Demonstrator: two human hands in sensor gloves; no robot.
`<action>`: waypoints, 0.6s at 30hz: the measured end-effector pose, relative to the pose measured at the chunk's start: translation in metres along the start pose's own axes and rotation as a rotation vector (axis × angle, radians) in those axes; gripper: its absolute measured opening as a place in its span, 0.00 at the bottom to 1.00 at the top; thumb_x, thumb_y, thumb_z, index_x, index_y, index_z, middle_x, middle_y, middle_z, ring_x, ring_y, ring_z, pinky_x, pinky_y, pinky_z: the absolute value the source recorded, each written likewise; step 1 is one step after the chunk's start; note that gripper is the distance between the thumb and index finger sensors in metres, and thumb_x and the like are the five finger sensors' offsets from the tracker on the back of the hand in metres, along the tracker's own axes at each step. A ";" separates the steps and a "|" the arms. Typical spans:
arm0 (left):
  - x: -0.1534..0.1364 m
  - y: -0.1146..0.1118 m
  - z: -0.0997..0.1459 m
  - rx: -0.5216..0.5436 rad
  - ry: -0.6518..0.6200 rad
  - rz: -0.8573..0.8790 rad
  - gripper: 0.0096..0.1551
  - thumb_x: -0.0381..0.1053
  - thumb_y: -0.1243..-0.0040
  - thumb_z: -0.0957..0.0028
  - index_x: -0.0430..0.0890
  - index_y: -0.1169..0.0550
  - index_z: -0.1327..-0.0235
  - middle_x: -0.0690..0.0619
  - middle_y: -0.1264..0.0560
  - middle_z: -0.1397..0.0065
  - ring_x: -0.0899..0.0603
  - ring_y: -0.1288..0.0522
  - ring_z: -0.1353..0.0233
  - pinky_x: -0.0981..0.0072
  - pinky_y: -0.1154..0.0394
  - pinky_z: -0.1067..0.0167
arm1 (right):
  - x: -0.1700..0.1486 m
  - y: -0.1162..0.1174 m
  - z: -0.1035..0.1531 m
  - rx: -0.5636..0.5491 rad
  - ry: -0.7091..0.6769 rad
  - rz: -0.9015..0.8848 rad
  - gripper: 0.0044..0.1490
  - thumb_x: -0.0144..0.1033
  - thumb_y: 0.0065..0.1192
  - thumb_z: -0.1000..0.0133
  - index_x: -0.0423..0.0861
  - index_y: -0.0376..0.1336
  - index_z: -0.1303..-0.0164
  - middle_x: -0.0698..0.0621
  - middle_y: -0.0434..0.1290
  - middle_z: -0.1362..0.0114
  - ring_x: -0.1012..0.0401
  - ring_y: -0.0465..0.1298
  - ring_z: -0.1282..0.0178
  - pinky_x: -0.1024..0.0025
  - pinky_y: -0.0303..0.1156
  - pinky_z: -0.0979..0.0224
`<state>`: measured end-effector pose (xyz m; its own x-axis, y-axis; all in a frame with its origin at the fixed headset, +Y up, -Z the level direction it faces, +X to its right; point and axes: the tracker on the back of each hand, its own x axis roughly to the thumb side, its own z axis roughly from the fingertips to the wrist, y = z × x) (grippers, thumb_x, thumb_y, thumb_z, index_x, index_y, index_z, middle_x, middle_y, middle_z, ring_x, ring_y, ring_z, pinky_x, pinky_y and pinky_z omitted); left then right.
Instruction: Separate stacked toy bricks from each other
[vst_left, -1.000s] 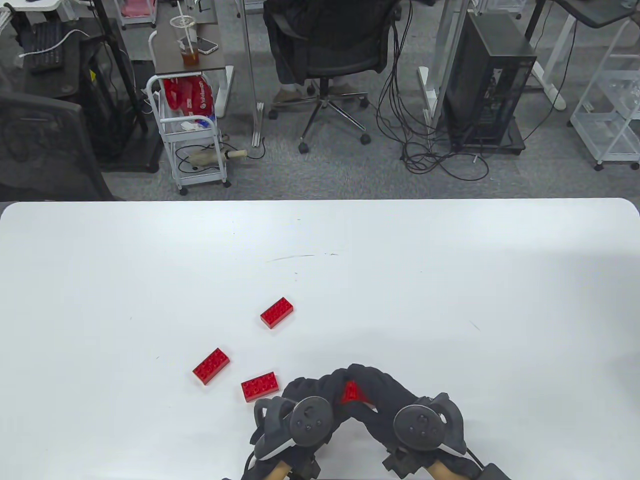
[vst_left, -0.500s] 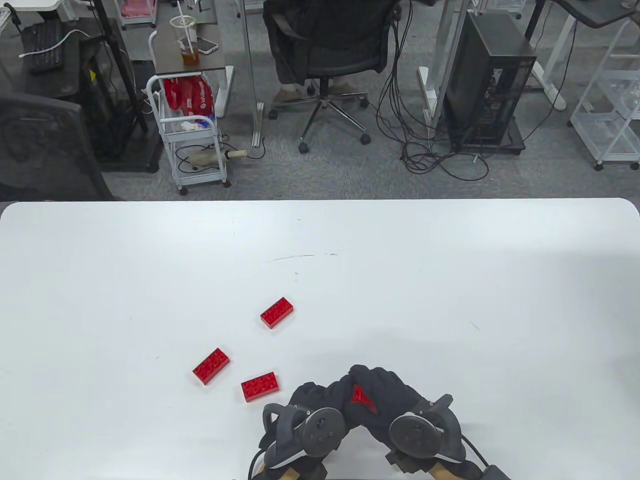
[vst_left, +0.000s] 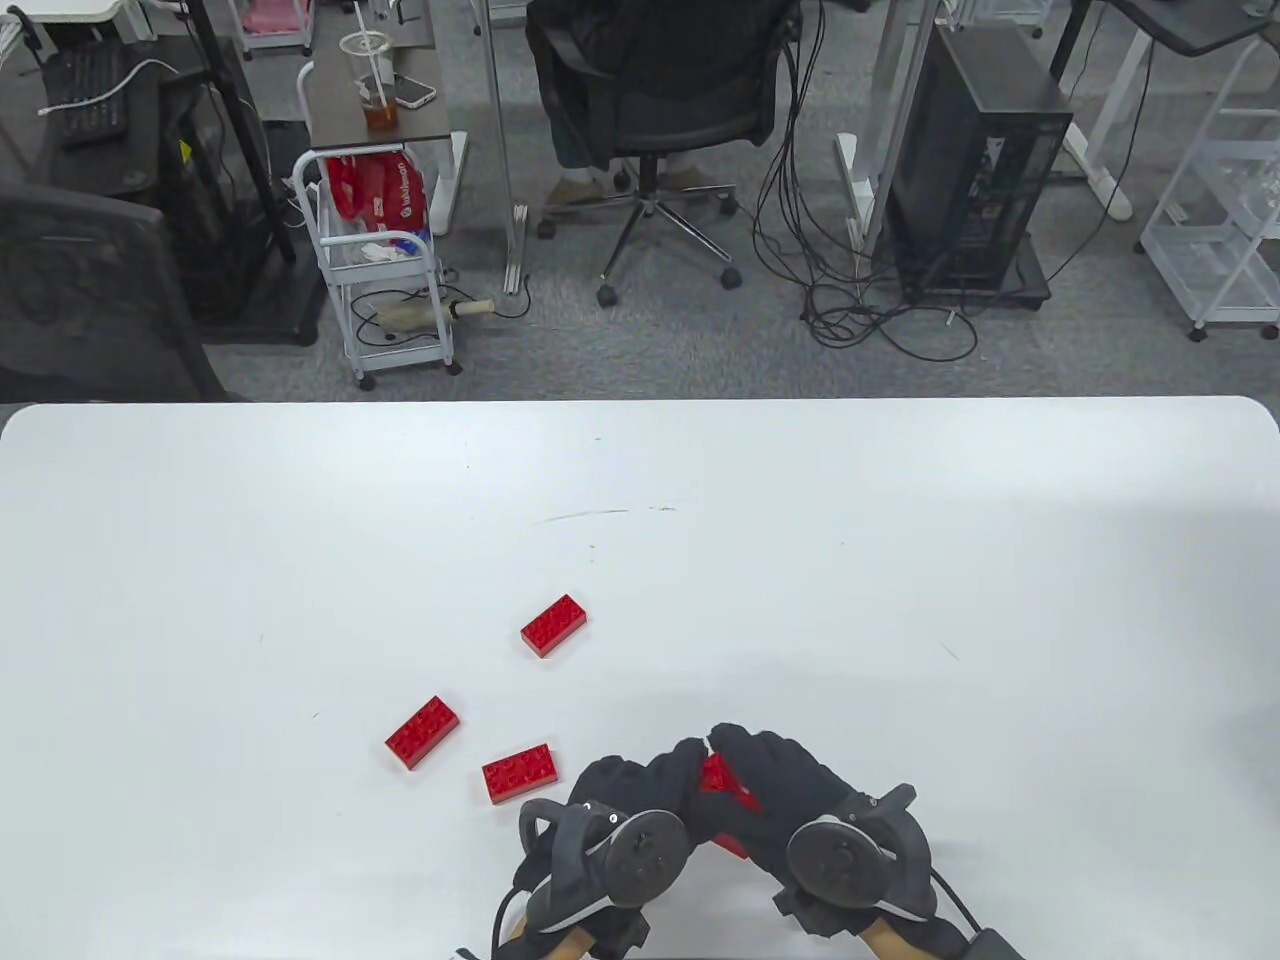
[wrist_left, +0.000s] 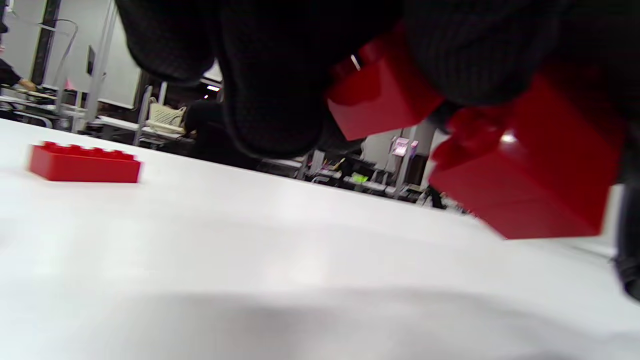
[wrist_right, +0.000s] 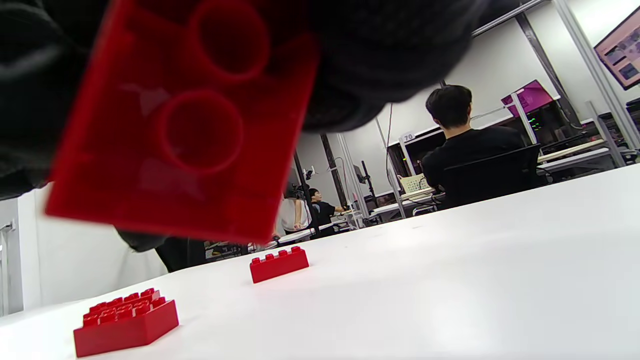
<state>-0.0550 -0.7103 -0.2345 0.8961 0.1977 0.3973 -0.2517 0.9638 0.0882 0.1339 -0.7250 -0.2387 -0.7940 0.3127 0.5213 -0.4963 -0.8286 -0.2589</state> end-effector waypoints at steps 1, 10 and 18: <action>-0.002 0.001 -0.002 -0.011 0.006 -0.017 0.43 0.64 0.39 0.58 0.53 0.27 0.25 0.56 0.18 0.29 0.48 0.15 0.39 0.47 0.26 0.31 | -0.001 0.000 0.000 -0.002 0.003 0.001 0.45 0.66 0.50 0.46 0.45 0.64 0.29 0.49 0.77 0.44 0.58 0.83 0.56 0.74 0.85 0.60; -0.024 0.011 -0.041 -0.190 0.162 -0.180 0.41 0.58 0.36 0.55 0.57 0.29 0.22 0.53 0.24 0.21 0.45 0.20 0.30 0.44 0.30 0.27 | -0.003 -0.007 -0.001 -0.020 0.004 -0.002 0.45 0.66 0.51 0.46 0.46 0.64 0.29 0.49 0.77 0.43 0.58 0.82 0.56 0.73 0.85 0.60; -0.040 -0.001 -0.083 -0.325 0.244 -0.311 0.41 0.59 0.31 0.58 0.61 0.26 0.26 0.56 0.24 0.21 0.45 0.22 0.28 0.45 0.31 0.26 | -0.005 -0.011 0.000 -0.034 0.003 -0.016 0.44 0.66 0.51 0.46 0.46 0.64 0.29 0.49 0.77 0.43 0.58 0.82 0.56 0.73 0.85 0.60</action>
<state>-0.0600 -0.7046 -0.3267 0.9795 -0.1088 0.1695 0.1324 0.9819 -0.1353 0.1434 -0.7174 -0.2382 -0.7869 0.3270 0.5234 -0.5206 -0.8072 -0.2784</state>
